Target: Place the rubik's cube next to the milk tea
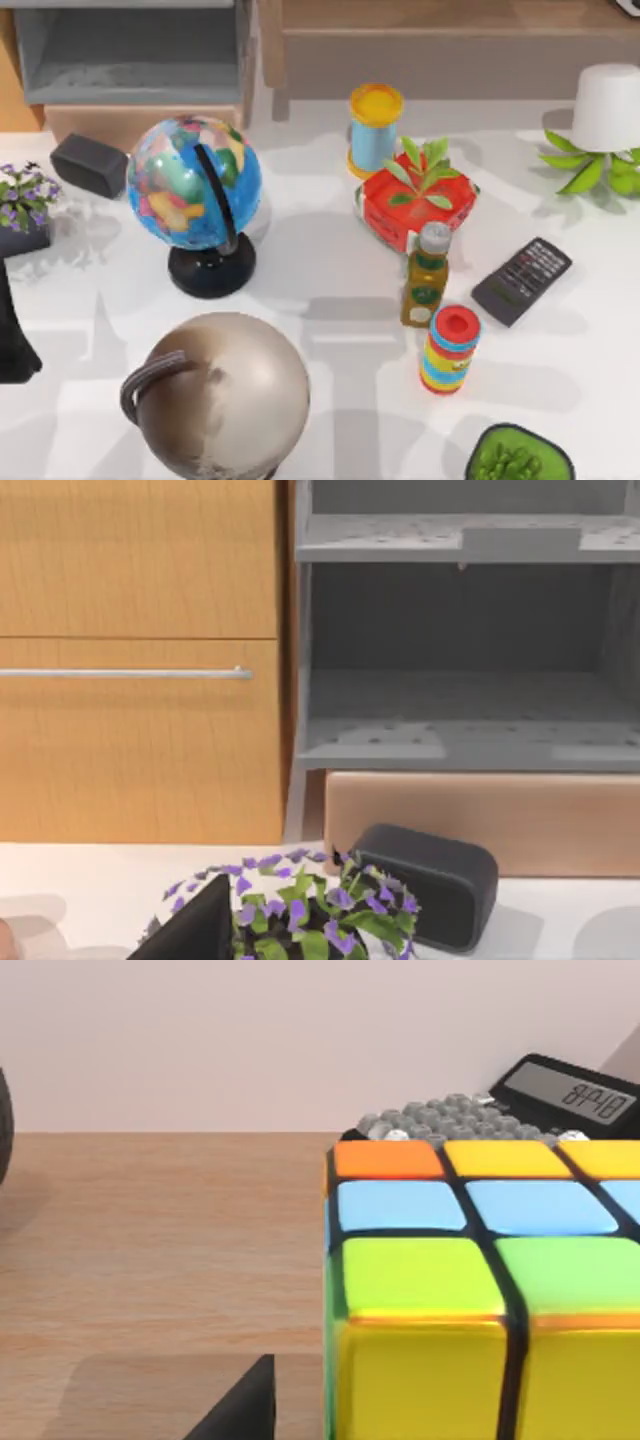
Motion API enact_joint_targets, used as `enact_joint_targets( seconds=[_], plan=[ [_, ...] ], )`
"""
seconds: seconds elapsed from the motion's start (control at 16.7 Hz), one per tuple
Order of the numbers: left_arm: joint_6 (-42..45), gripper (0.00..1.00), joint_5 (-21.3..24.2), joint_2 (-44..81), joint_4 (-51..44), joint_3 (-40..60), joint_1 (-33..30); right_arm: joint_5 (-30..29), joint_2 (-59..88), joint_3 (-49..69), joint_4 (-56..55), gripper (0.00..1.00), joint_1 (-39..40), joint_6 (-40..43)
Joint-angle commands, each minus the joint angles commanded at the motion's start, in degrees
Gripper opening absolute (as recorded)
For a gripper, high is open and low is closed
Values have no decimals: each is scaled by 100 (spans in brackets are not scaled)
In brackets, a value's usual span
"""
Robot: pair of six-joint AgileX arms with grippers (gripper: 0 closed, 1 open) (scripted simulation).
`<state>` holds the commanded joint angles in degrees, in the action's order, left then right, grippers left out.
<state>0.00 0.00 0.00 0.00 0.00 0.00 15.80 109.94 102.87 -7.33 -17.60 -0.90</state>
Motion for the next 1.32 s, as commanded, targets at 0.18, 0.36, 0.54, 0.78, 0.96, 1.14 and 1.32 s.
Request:
enact_joint_targets(
  seconds=[0.18,0.36,0.54,0.78,0.96,1.14,1.32],
  plan=[
    [0,100,0,0,0,0,0,0,0,0,0,47,0,0],
    [0,100,0,0,0,0,0,0,0,0,0,25,0,0],
    [0,100,0,0,0,0,0,0,0,0,0,2,0,0],
    [0,100,0,0,0,0,0,0,0,0,0,0,0,0],
    [0,100,0,0,0,0,0,0,0,0,0,0,0,0],
    [0,100,0,0,0,0,0,10,-10,14,-7,0,-20,-15],
    [0,100,0,0,0,0,0,170,46,111,-54,0,-52,6]
  ],
)
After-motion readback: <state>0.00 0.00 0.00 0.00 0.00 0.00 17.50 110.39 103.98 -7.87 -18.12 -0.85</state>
